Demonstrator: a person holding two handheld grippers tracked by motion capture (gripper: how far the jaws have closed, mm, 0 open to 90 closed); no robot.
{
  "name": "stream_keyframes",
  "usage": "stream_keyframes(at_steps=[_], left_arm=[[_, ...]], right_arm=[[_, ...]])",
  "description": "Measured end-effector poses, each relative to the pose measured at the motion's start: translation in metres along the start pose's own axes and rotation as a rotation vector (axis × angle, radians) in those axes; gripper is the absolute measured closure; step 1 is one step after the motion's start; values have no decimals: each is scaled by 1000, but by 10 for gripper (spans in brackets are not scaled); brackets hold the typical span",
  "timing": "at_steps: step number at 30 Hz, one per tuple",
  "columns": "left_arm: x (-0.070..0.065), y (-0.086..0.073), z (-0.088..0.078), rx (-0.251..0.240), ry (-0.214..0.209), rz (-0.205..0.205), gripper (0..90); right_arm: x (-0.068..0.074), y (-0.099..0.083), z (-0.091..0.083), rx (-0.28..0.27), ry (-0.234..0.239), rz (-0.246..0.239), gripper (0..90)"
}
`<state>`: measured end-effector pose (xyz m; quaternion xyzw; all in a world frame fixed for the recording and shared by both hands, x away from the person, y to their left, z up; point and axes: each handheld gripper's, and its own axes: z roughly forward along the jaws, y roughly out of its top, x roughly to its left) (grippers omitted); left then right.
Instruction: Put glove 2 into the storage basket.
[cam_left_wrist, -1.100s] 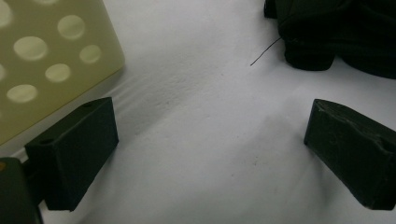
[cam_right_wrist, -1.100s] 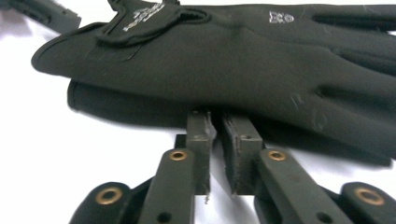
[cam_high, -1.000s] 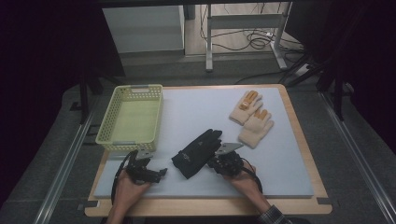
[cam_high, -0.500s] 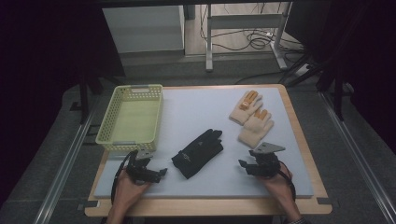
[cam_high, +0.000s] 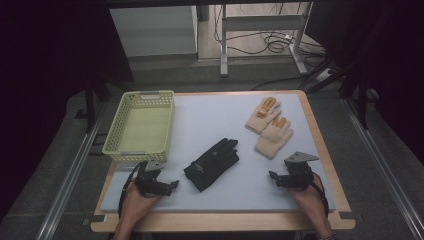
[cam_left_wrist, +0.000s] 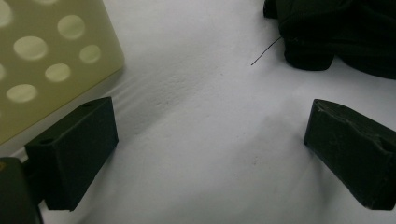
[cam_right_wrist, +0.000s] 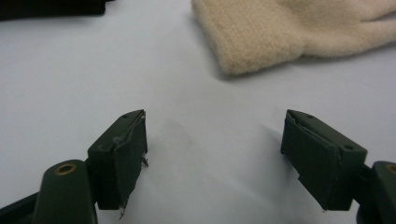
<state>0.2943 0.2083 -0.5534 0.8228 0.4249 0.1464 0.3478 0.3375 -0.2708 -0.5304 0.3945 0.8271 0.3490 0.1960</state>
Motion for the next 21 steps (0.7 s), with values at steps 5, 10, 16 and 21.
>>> stream_keyframes(at_steps=[5, 10, 16, 21], left_arm=[[-1, 4, -2, 19, -24, 2, 31], [-12, 22, -10, -16, -109, 11, 7], [-31, 56, -5, -2, -156, 52, 0], [-48, 84, 13, 36, -150, 92, 0]], right_arm=[[0, 0, 0, -1, -1, 1, 219], [0, 0, 0, -2, -1, 1, 218], [0, 0, 0, -3, -1, 0, 218], [0, 0, 0, -3, -1, 1, 218]])
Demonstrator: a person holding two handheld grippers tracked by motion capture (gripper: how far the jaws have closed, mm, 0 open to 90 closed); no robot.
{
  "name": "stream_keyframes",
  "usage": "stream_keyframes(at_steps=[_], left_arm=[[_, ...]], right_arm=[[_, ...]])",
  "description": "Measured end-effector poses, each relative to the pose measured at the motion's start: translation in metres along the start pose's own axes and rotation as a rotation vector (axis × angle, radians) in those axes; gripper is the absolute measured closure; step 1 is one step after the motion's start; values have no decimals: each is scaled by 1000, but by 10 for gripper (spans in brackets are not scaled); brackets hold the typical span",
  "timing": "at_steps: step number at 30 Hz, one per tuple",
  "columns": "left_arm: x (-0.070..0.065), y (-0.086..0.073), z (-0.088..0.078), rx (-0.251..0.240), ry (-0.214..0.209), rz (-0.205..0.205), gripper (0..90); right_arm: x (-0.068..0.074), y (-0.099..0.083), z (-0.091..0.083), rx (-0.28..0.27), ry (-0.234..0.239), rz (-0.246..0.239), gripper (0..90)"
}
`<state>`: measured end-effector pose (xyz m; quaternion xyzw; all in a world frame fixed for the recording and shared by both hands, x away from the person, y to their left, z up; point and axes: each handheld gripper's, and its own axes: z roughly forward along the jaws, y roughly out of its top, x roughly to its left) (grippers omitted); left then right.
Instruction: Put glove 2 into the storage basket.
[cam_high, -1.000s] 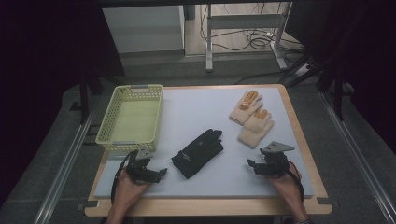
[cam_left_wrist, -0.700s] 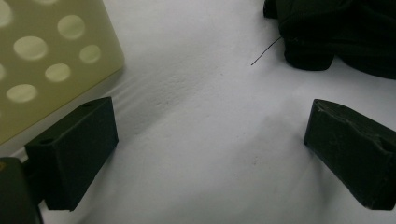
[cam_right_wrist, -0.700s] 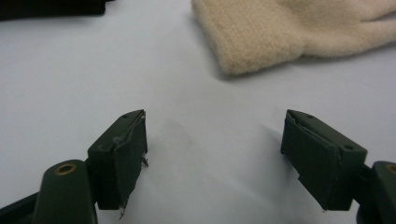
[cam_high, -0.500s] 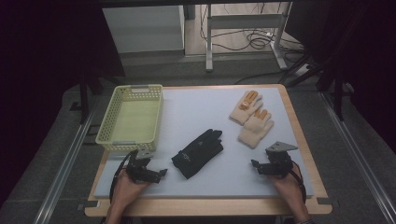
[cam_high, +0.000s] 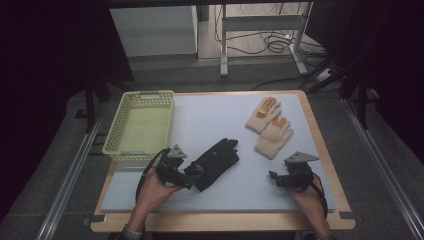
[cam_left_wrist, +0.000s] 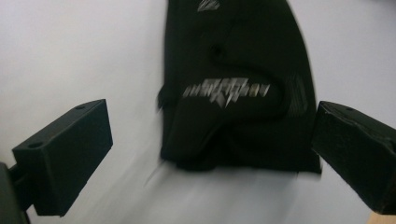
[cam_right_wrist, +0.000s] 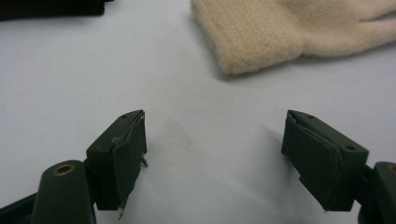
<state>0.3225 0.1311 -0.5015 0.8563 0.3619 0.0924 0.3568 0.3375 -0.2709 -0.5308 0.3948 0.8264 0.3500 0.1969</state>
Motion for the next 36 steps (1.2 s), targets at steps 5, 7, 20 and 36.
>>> stream_keyframes(at_steps=[5, 7, 20, 36], left_arm=[[-9, 18, 24, 27, 0, 15, 0], [-11, 22, 32, 32, -4, 17, 0], [-16, 21, 66, 146, 15, 49, 0], [-10, 25, 52, 143, 29, 42, 504]], right_arm=[[0, 0, 0, 0, 0, -1, 218], [0, 0, 0, 0, 0, -1, 218], [0, 0, 0, 0, 0, 0, 219], [0, 0, 0, -1, -1, -2, 218]])
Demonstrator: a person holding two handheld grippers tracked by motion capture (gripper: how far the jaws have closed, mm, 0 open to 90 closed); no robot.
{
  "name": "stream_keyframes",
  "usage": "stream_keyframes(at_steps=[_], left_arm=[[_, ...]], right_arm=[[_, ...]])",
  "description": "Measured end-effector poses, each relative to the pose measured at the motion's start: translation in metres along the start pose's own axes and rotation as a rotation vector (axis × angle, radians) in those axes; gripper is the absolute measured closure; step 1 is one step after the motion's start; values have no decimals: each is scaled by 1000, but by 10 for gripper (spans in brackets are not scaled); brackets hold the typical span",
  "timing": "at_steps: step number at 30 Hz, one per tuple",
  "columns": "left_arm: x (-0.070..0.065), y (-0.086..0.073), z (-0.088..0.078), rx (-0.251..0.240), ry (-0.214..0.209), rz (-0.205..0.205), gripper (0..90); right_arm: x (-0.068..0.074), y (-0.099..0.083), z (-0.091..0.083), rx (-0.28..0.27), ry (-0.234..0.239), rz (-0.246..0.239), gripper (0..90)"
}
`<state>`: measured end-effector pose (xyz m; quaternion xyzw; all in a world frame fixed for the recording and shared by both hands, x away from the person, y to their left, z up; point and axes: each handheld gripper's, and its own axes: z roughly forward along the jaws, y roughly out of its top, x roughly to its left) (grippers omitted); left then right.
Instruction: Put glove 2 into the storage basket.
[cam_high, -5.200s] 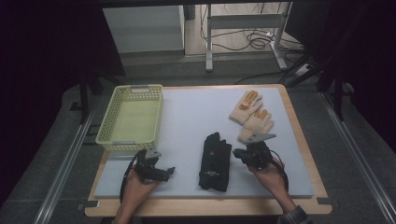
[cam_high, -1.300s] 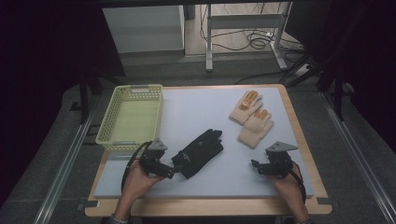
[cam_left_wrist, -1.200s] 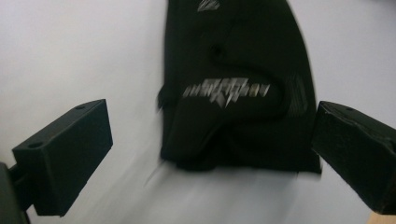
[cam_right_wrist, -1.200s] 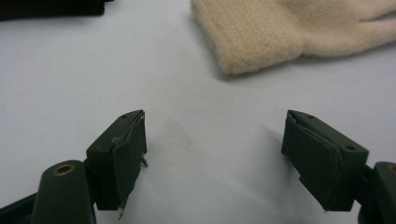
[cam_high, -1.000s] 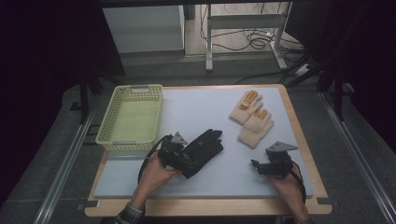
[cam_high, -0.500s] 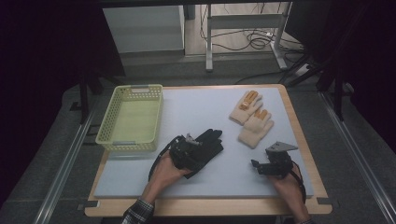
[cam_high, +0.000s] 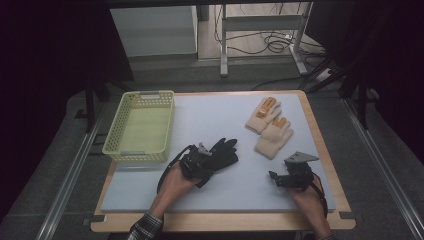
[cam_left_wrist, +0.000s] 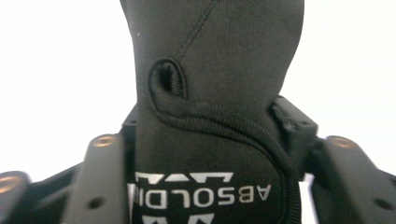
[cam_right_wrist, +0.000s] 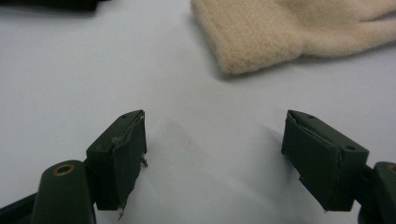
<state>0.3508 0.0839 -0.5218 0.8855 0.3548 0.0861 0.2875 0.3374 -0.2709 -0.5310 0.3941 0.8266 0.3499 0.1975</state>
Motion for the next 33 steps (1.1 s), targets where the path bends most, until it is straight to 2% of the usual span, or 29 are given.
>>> stream_keyframes(at_steps=[2, 4, 5, 6, 7, 8, 10, 17, 23, 31, 32, 33], left_arm=[[-1, 1, -2, -5, 0, 2, 539], [-3, 5, -8, -19, 14, 13, 654], [-3, 5, -8, -19, 14, 13, 677], [-4, 9, -15, -32, 25, 11, 690], [-4, 9, -15, -32, 25, 11, 693], [-2, 14, -22, -40, 54, 6, 697], [2, 18, -27, -46, 65, -1, 699], [15, 28, -45, -66, 82, -27, 690], [33, 36, -68, -98, 129, -64, 681], [60, 46, -102, -121, 225, -109, 676], [68, 46, -109, -123, 243, -125, 675], [68, 46, -109, -123, 243, -125, 674]], right_arm=[[0, 0, 0, 0, 0, 1, 218], [0, 0, 0, 1, 0, 1, 218], [0, 0, 0, 1, 0, 1, 218], [0, 0, 0, 0, 0, 1, 218], [0, 0, 0, 0, 0, 1, 218], [0, 0, 0, 1, 0, 1, 218], [0, 0, 0, 1, 1, 1, 218], [0, 0, 0, 1, 1, -1, 218], [0, 0, 0, 0, 1, 2, 218], [0, 0, 0, 0, 1, 1, 218], [0, 0, 0, 0, 1, 1, 218], [0, 0, 0, 0, 1, 1, 218]])
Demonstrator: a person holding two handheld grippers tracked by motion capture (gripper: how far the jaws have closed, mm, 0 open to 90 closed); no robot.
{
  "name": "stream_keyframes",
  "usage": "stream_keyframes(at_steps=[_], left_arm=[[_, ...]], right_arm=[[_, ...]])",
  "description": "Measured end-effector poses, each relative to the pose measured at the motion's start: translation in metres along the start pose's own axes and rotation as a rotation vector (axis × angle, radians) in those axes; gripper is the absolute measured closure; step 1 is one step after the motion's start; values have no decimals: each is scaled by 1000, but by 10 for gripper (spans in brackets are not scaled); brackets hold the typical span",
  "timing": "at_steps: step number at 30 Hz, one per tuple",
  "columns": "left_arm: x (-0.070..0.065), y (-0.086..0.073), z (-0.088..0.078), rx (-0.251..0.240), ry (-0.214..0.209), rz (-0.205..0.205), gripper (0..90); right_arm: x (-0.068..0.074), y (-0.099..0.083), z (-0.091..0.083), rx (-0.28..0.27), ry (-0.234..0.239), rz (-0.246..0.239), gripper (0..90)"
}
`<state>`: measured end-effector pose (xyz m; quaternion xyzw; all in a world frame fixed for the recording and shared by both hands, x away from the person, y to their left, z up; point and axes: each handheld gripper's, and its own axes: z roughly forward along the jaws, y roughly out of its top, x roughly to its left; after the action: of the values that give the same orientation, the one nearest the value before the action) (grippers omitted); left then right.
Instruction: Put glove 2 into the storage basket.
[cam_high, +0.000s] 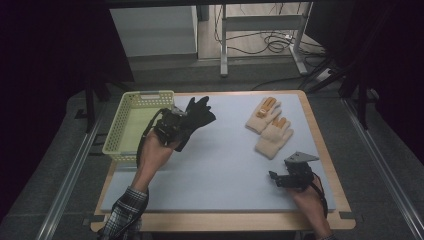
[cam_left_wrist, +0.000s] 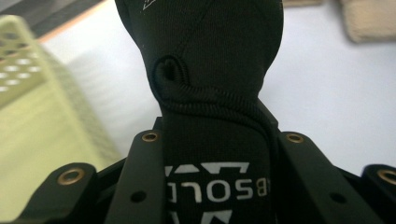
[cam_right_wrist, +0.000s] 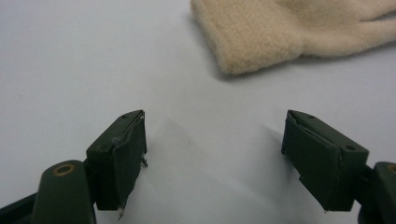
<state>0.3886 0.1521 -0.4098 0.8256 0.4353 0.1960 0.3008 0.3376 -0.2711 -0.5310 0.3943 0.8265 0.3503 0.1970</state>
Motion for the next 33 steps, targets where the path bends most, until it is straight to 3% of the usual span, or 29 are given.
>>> stream_keyframes(at_steps=[6, 7, 8, 12, 13, 15, 16, 17, 20, 26, 33], left_arm=[[30, -1, -8, 6, 63, -57, 670], [41, -3, -10, 8, 81, -82, 669], [41, -3, -10, 8, 81, -82, 668], [67, -10, -15, 16, 117, -137, 660], [79, -14, -17, 23, 139, -162, 659], [86, -16, -18, 26, 150, -174, 656], [98, -20, -18, 37, 172, -196, 651], [98, -20, -18, 37, 172, -196, 649], [114, -26, -18, 54, 198, -234, 647], [141, -43, -2, 123, 223, -306, 641], [164, -66, 27, 200, 246, -379, 639]], right_arm=[[0, 0, 0, -2, 0, 1, 218], [0, 0, 0, -2, 0, 1, 218], [0, 0, 0, -2, 0, 1, 218], [0, 0, 0, -2, 0, 1, 218], [0, 0, 0, -2, 0, 1, 218], [0, 0, 0, -2, 0, 1, 218], [0, 0, 0, -2, 0, 1, 218], [0, 0, 0, -2, 0, 1, 218], [0, 0, 0, -2, 0, 1, 218], [0, 0, 0, -2, 0, 1, 218], [0, 0, 0, -2, 1, 2, 218]])
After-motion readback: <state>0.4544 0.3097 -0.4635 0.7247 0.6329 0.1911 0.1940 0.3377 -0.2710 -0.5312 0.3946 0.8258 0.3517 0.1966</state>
